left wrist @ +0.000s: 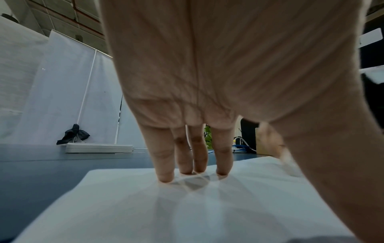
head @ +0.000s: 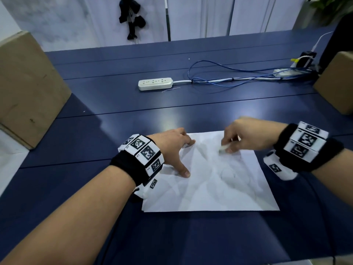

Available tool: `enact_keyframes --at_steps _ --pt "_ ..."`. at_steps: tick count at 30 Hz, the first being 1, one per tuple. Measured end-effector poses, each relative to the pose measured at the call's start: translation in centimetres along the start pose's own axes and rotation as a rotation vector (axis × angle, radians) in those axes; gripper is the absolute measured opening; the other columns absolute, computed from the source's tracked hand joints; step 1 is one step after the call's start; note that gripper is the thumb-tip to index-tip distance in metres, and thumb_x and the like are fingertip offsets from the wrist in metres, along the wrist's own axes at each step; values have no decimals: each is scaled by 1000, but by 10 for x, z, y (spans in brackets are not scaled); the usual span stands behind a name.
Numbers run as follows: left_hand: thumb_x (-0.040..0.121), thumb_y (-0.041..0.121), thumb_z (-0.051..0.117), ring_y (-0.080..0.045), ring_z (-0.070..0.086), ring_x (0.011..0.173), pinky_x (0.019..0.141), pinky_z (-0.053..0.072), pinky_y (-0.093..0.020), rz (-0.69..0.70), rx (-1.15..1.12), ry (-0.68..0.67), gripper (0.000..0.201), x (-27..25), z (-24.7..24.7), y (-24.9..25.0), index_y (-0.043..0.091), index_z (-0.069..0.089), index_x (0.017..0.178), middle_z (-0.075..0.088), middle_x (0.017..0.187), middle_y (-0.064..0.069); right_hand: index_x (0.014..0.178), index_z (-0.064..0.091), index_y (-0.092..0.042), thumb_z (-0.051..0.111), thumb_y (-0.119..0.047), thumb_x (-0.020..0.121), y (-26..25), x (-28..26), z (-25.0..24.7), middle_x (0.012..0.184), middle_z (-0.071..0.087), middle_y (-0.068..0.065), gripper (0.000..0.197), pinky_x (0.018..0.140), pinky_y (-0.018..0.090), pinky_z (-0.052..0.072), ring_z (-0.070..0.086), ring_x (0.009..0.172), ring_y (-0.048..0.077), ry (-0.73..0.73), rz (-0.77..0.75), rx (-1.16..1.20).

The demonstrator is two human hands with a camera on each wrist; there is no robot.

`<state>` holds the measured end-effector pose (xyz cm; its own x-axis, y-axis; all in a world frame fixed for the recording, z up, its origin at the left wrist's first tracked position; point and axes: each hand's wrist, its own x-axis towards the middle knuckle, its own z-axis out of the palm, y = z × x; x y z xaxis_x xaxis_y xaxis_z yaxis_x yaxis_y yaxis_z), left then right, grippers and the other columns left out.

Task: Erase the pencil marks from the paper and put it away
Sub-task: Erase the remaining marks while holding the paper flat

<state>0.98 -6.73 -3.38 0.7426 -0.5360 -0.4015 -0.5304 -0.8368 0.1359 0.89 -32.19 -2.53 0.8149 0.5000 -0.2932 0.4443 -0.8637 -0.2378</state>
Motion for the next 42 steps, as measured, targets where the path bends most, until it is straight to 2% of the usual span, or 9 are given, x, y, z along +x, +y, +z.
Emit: enact_keyframes --at_steps 3,9,14,21,27,30,33,39,42 --pt "59 59 84 -12 43 127 101 45 -37 4 -7 0 105 1 1 -1 27 37 147 37 134 9 94 77 -32 75 -40 80 -3 -8 2 79 72 -16 16 74 23 50 61 75 -1 -97 -5 68" --pt "60 60 83 -12 43 126 102 43 -35 12 -11 3 106 0 1 -1 27 36 148 37 135 10 93 78 -26 66 -54 85 13 20 -10 83 74 -9 32 69 24 45 64 78 14 170 87 -60" --pt "57 62 83 -11 42 129 102 44 -39 8 -10 6 106 2 3 -4 26 38 146 38 133 9 94 77 -31 74 -43 80 -3 -12 5 81 72 -15 19 75 22 50 62 75 3 -156 -84 89" --pt "58 62 83 -13 45 124 101 45 -37 9 3 -6 106 1 1 -1 26 37 146 37 133 10 92 77 -28 68 -56 82 19 25 -11 79 72 -13 32 71 26 48 64 78 11 162 110 -33" --pt "59 61 84 -12 43 126 101 45 -37 9 -5 -4 106 2 0 -3 27 36 148 36 135 10 93 77 -30 76 -36 81 -4 -12 2 79 70 -15 14 74 21 48 61 75 2 -155 -89 58" --pt "59 61 83 -13 44 125 101 45 -37 5 2 -13 106 2 0 -2 27 36 148 36 135 9 94 78 -27 74 -42 82 3 6 -4 71 69 -17 19 68 19 44 59 66 -5 26 11 -2" --pt "59 62 83 -13 43 126 102 44 -36 9 6 -9 107 1 0 -1 26 36 148 36 135 9 93 78 -26 66 -55 84 13 19 -9 71 68 -15 32 69 24 46 59 70 5 166 88 -62" --pt "58 62 83 -12 44 124 99 46 -36 3 -2 -1 106 2 2 -2 27 37 146 37 132 10 94 77 -32 73 -42 82 -6 -10 3 80 70 -15 16 75 23 50 61 77 3 -119 -65 14" --pt "59 61 83 -13 45 122 99 45 -34 4 4 -7 103 2 0 -1 26 38 146 37 133 9 90 78 -30 74 -45 81 2 6 -5 74 72 -15 19 72 24 48 61 71 3 22 25 -2"
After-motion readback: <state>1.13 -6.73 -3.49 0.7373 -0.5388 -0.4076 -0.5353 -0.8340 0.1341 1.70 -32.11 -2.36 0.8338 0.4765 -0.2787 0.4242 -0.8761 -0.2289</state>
